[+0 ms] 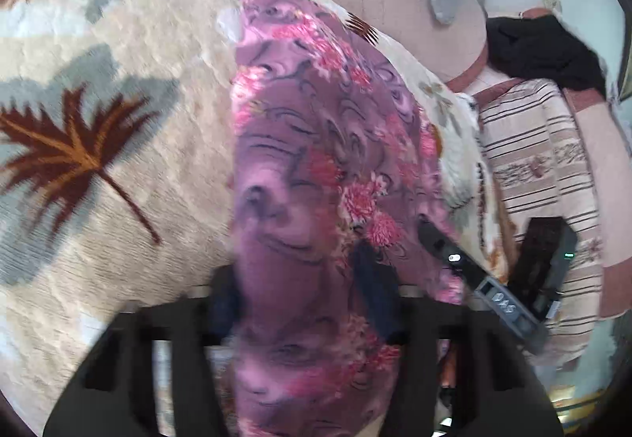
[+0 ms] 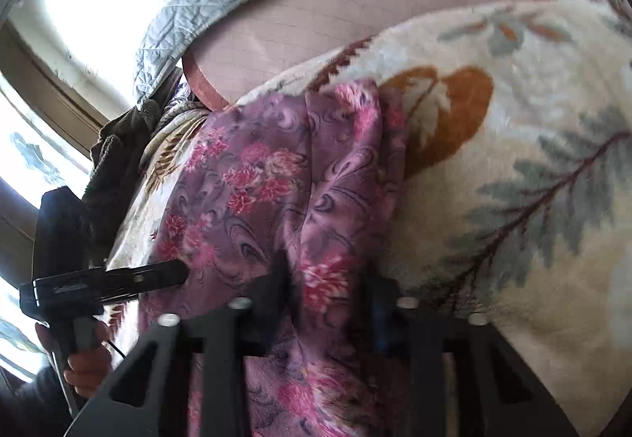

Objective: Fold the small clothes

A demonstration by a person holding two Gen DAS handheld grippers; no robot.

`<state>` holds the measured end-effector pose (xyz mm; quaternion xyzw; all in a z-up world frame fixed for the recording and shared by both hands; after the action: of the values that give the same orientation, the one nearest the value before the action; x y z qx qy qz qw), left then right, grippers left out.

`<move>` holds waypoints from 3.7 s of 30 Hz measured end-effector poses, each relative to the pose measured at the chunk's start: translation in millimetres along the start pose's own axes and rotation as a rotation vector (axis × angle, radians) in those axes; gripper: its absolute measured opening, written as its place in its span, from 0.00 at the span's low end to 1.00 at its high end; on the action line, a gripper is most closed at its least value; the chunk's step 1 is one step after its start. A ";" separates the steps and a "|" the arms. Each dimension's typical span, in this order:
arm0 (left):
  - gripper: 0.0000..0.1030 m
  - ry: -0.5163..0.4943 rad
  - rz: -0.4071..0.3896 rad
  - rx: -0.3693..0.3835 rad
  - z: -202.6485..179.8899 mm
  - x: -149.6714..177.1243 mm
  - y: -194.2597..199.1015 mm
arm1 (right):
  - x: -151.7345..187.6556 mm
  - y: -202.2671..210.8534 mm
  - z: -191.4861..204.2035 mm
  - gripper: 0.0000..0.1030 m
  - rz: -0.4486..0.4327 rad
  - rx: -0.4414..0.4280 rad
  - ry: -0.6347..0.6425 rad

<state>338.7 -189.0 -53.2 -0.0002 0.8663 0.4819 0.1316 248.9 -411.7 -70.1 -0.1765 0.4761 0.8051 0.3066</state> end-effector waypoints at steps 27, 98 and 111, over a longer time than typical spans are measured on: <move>0.23 -0.049 -0.253 -0.222 50.3 90.1 154.2 | 84.8 39.1 160.2 0.25 -0.066 -0.013 0.159; 0.77 -0.378 -0.305 -0.609 54.1 278.7 195.9 | 223.7 157.0 193.0 0.99 -0.032 0.596 0.427; 0.77 -0.384 -0.295 -0.548 31.0 297.4 194.6 | 242.2 164.6 188.4 0.98 -0.029 0.571 0.378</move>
<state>33.9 -21.3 26.0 -0.0697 0.6551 0.6633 0.3549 -40.1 -227.0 -10.1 -0.2363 0.7282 0.5878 0.2615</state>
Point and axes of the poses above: each gripper's, at about its wrist camera, not at the fingertips, and y roughly against the way its jaws point, z to its left, x to its underside, the point moved 3 cm from there along -y, roughly the way its jaws point, and after that the axes turned 4 degrees about -x, right-handed, at the moved point
